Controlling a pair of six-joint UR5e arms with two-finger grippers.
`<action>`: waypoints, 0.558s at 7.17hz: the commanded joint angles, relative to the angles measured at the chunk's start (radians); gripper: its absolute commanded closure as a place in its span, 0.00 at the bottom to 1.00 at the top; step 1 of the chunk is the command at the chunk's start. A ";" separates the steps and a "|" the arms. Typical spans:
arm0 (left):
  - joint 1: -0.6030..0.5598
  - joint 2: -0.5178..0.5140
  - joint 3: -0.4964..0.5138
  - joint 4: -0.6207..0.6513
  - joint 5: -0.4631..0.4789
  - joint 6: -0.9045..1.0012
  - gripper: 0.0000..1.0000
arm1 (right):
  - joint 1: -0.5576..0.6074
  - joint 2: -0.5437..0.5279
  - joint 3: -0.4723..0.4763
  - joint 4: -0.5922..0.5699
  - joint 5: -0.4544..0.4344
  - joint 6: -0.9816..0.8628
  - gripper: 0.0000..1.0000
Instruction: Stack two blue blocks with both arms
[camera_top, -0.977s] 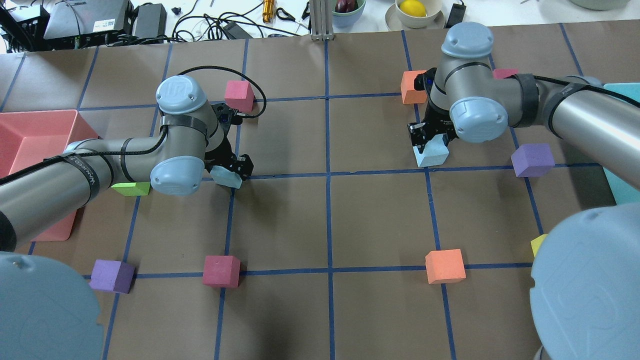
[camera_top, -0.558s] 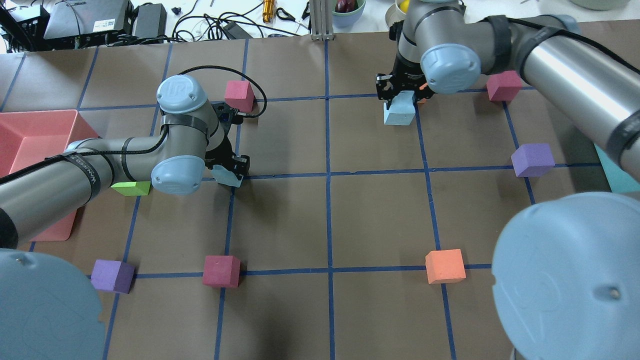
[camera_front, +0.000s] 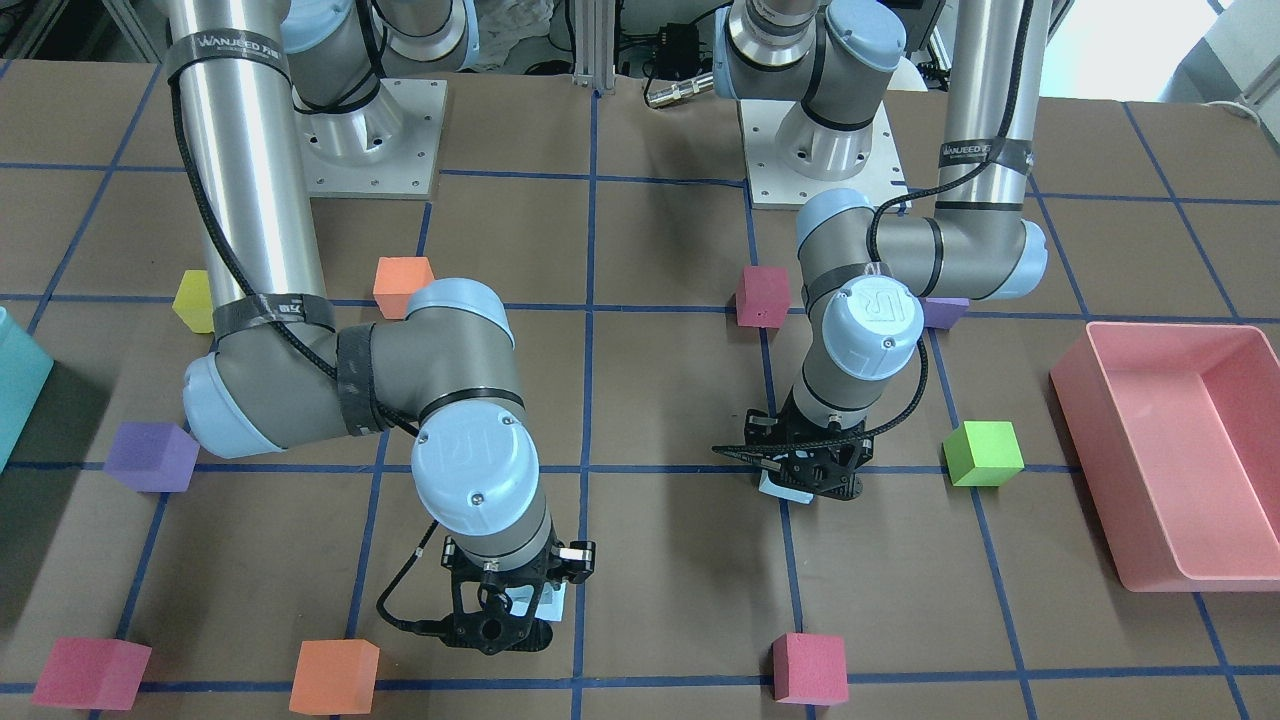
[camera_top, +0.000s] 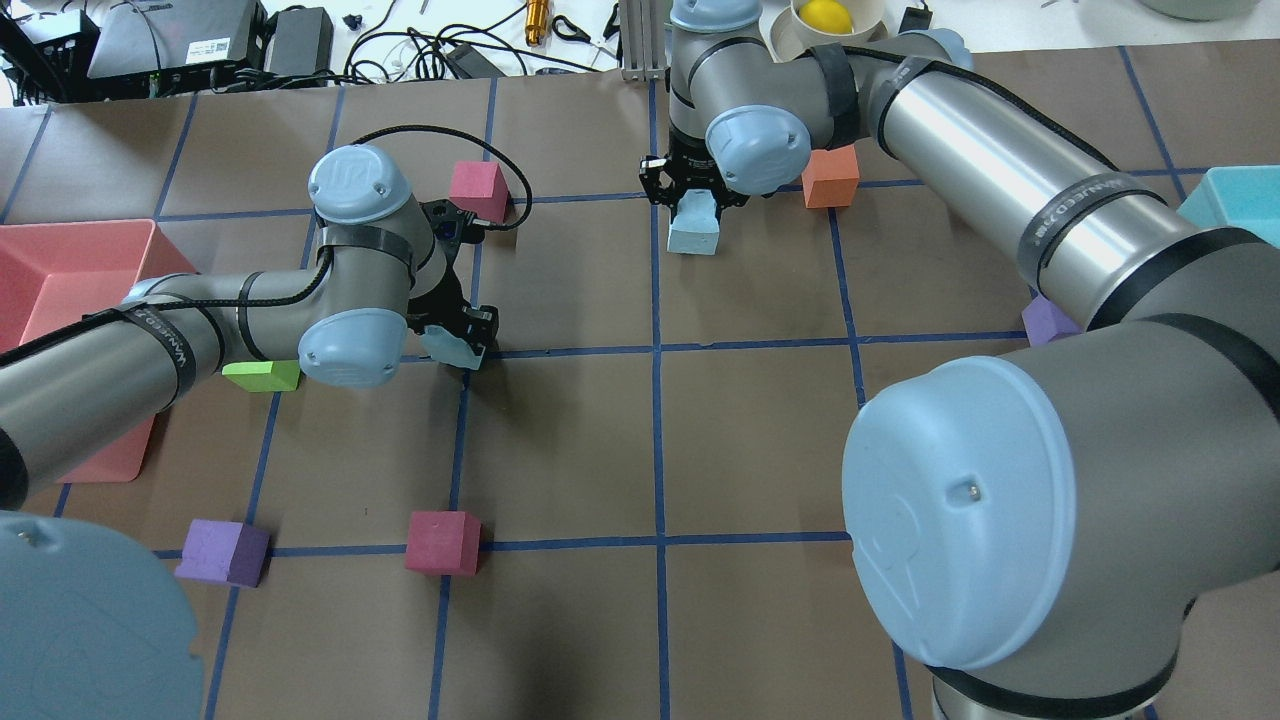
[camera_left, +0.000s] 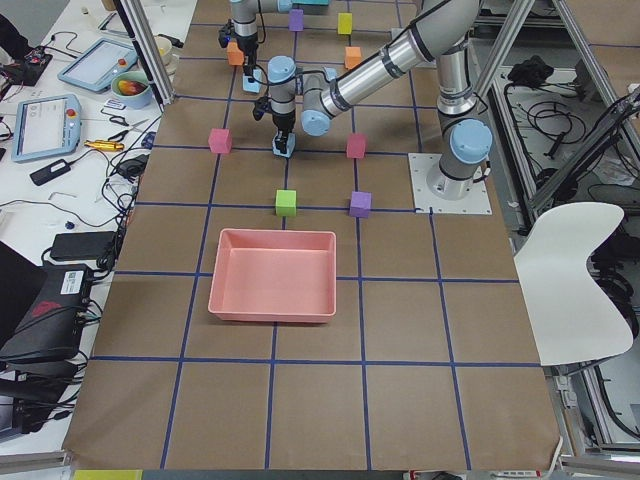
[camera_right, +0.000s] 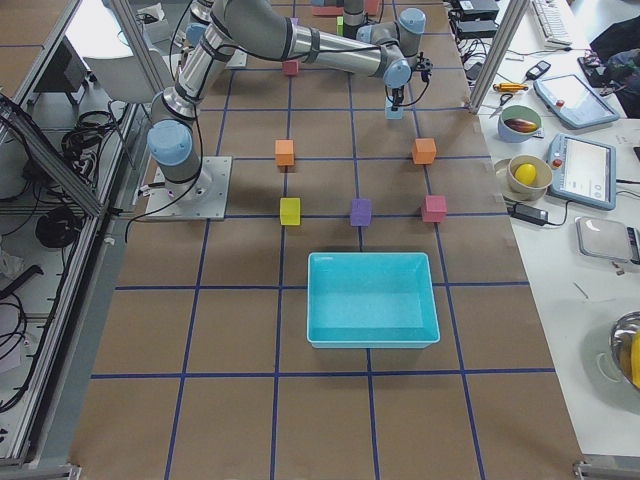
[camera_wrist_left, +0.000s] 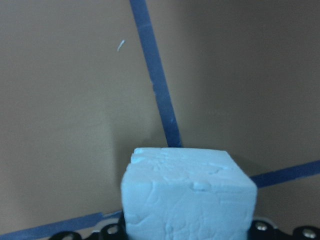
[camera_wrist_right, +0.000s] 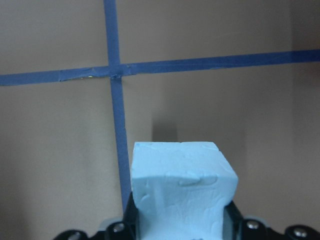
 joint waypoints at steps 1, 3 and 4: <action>-0.003 -0.003 0.061 -0.022 0.005 -0.008 1.00 | 0.027 0.020 -0.009 -0.001 0.004 0.008 1.00; -0.015 -0.013 0.177 -0.140 0.014 -0.012 1.00 | 0.027 0.021 -0.009 -0.001 0.004 0.006 1.00; -0.017 -0.016 0.237 -0.218 0.012 -0.012 1.00 | 0.029 0.026 -0.009 0.000 0.007 0.006 1.00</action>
